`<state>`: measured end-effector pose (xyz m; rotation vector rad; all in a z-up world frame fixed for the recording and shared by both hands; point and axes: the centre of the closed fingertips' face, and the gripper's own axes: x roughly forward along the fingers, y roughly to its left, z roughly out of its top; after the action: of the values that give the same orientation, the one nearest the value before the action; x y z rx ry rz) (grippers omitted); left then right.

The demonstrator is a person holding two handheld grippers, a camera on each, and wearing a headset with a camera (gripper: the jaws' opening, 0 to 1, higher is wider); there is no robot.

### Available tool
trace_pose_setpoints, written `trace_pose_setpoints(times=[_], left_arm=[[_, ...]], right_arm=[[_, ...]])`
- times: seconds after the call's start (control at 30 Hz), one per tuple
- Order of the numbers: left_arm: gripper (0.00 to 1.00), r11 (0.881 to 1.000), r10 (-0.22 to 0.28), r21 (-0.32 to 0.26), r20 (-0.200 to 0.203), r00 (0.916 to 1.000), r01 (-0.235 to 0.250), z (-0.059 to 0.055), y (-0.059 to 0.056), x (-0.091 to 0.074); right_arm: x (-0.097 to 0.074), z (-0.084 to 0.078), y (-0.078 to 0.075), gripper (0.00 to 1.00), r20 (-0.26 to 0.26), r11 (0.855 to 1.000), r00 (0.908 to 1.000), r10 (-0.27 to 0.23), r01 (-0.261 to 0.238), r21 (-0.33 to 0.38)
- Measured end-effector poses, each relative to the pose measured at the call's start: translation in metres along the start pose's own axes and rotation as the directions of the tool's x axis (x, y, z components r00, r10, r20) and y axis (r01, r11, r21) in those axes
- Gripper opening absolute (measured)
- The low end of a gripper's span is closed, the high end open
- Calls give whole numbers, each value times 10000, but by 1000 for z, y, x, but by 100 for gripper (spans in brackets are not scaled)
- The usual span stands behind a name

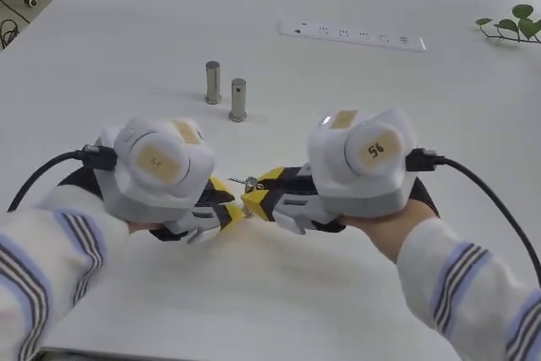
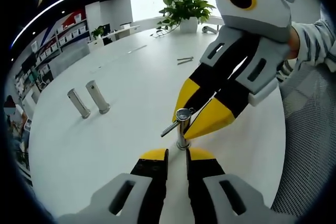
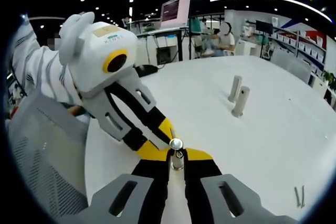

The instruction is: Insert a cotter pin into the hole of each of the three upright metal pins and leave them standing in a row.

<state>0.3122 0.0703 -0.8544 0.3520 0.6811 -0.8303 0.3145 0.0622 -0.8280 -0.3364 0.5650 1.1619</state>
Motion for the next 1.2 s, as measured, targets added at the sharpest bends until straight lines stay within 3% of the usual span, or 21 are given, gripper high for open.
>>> trace_pose_setpoints(times=[0.13, 0.47, 0.67, 0.8, 0.93, 1.2], left_arm=[[21, 9979, -280, 580, -116, 9995, 286, -8, -1, -6], [41, 9992, -133, 389, 300, 9995, 121, -15, 8, -20], [50, 9987, 305, -441, 882, 9956, -267, -14, 24, -34], [53, 9964, 455, -768, 1142, 9924, -368, -16, 30, -39], [53, 9939, 549, -1015, 1115, 9922, -436, -21, 32, -41], [52, 9921, 590, -1169, 1124, 9919, -457, -24, 34, -44]], right_arm=[[0, 0, 0, 11, -71, 9996, 9998, 191, -192, -187], [5, 3, -8, 10, -35, 9973, 9989, 477, -479, -550], [8, 6, -19, 10, 128, 9967, 9982, 589, -581, -574], [8, 8, -24, 10, 149, 9963, 9983, 567, -556, -649], [9, 9, -30, 10, 131, 9960, 9983, 568, -558, -692], [14, 14, -37, 10, 436, 9927, 9931, 1088, -1062, -571]])
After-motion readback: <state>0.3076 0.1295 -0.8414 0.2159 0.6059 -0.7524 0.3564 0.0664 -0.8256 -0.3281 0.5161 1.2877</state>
